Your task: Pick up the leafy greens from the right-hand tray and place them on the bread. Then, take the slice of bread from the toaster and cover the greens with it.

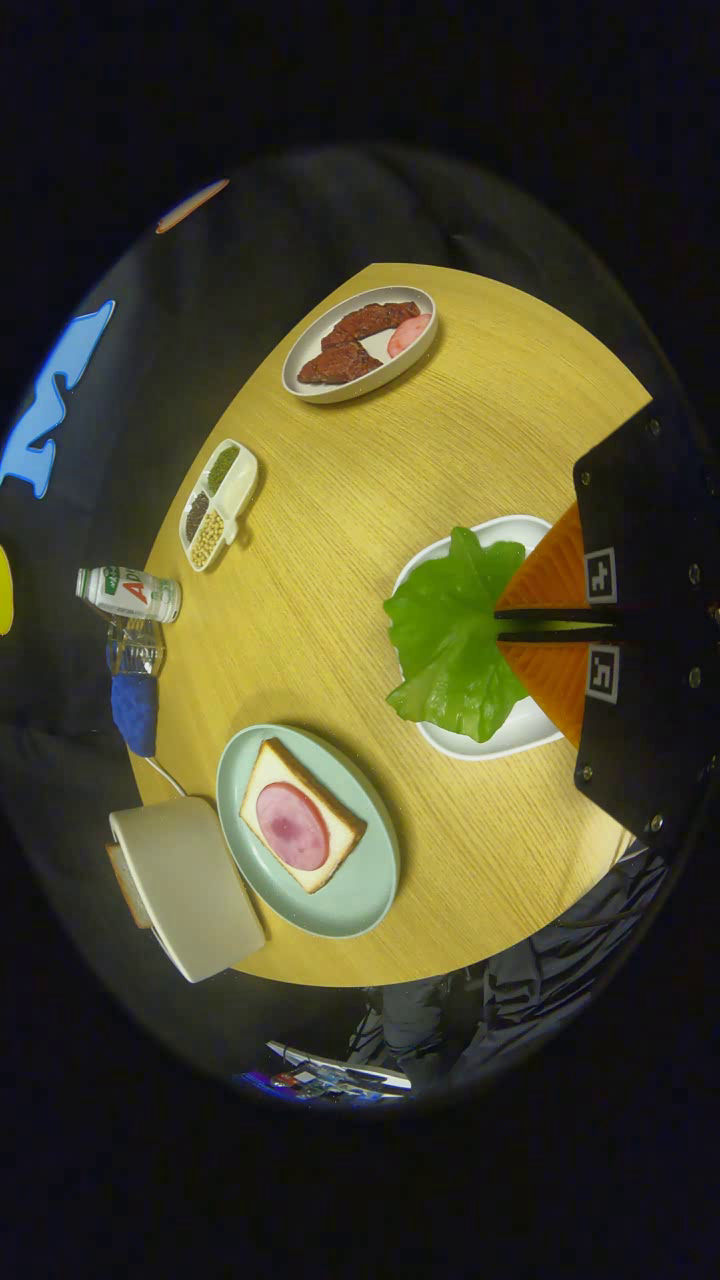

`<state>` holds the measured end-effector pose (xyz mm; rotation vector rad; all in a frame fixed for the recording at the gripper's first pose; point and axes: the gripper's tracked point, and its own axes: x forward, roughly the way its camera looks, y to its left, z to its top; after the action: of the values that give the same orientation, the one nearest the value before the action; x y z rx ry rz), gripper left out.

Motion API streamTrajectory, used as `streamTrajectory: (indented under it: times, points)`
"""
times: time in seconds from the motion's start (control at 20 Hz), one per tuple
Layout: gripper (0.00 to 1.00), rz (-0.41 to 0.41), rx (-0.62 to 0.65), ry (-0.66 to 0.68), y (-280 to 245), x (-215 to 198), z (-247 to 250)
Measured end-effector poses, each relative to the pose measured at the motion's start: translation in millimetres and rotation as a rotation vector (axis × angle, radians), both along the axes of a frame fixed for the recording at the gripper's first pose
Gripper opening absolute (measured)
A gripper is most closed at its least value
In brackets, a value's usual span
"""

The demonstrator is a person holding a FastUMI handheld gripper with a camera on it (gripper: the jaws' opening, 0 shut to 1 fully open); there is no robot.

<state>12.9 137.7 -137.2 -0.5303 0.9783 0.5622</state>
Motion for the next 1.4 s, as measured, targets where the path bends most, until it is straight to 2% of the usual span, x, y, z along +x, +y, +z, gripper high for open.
streamTrajectory:
  times: [0.3,0.6,0.95,1.25,1.4]
  points:
    - [0.01,0.061,0.023,-0.047,32,-1,30]
    - [0.01,0.167,0.042,-0.094,97,2,59]
    - [0.01,0.287,0.015,-0.061,175,18,42]
    - [0.01,0.341,-0.003,-0.006,218,19,14]
    - [0.01,0.352,-0.030,-0.013,222,23,9]
